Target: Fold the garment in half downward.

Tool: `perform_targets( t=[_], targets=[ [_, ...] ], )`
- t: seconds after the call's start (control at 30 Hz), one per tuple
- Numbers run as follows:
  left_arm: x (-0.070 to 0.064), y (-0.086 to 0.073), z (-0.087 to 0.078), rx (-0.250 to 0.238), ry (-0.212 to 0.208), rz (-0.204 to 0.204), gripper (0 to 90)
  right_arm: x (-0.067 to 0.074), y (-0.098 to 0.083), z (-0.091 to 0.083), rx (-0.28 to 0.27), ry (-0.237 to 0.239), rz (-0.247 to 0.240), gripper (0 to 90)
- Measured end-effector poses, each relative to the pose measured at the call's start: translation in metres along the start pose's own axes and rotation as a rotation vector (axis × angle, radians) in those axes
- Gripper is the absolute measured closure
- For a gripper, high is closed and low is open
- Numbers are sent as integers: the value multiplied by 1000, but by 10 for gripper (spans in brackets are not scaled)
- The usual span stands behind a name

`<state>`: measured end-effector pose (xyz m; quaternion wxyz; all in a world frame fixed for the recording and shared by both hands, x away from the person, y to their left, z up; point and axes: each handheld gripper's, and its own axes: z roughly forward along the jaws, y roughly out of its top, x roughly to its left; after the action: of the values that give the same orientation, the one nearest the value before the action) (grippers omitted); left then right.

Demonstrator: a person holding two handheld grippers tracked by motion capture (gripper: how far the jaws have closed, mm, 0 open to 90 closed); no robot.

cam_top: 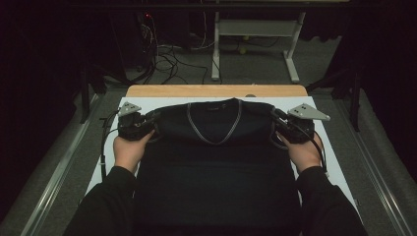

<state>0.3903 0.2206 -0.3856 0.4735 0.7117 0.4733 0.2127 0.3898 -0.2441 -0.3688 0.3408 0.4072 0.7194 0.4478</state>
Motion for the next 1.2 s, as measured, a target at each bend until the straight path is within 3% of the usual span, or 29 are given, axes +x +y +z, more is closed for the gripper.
perform_targets(
  t=[0.17,0.4,0.63,0.9,1.03,1.1,1.2],
  targets=[
    [-5,-21,-11,18,-33,6,700,6,-18,-17,-4,31,-1,775],
    [-16,-62,-31,39,-83,20,699,20,-53,-39,2,77,-16,775],
    [-23,-91,-39,77,-111,13,699,30,-84,-52,21,107,8,775],
    [-33,-106,-57,63,-157,27,698,41,-109,-75,27,126,21,775],
    [-37,-109,-67,55,-184,27,698,43,-111,-86,19,136,25,775],
    [-38,-111,-72,48,-215,-2,698,44,-111,-92,10,141,35,775],
    [-40,-115,-78,57,-208,20,696,44,-113,-101,7,152,55,775]
  ],
)
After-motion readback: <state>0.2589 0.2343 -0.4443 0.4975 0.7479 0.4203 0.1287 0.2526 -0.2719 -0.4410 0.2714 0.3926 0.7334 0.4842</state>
